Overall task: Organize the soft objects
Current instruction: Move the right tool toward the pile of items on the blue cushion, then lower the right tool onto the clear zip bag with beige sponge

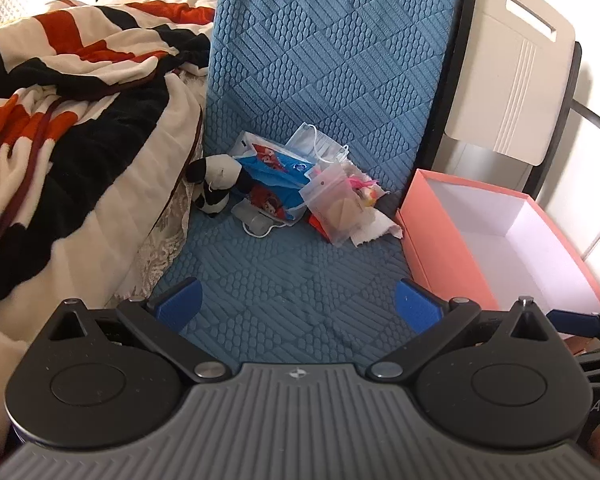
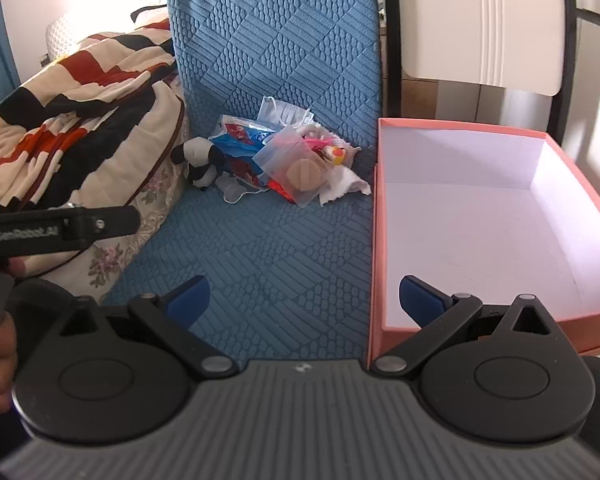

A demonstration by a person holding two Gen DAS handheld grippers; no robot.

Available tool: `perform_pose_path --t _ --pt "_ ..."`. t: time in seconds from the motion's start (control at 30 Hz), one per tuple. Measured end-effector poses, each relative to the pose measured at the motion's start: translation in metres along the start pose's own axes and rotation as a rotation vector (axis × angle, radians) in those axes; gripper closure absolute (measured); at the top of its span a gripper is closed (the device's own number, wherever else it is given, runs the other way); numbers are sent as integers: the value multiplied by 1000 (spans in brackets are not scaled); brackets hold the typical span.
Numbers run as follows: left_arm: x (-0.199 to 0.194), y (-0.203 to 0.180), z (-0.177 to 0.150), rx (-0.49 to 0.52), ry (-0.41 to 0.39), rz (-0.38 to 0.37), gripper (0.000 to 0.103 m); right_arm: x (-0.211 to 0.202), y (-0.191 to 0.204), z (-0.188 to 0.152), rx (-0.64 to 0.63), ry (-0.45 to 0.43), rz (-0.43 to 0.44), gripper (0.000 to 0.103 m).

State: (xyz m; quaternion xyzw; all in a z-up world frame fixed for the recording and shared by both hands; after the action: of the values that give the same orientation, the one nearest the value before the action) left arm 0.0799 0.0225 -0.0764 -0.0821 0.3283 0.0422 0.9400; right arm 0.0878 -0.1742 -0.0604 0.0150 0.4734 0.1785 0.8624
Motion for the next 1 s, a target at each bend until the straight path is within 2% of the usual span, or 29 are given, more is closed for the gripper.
perform_pose_path --t 0.47,0.67,1.0 --pt "55 24 1 -63 -9 -1 0 45 2 17 -28 -33 28 0" --pt "85 26 11 -78 -30 -25 0 66 4 27 -41 -64 26 0" --pt "127 39 32 -115 -32 -37 0 96 20 42 -106 -112 71 0"
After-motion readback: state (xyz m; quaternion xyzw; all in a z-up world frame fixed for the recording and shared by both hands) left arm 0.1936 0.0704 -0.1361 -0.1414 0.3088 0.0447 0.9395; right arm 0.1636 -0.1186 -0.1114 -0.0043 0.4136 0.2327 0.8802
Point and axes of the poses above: each gripper's, at about its wrist camera, not at the fingertips, and x roughly the way its jaws point, y to its left, z to its top, the point moved 3 cm from there along x, roughly the way its jaws point, and after that the axes turned 2 degrees about x, right-handed, at the moved point
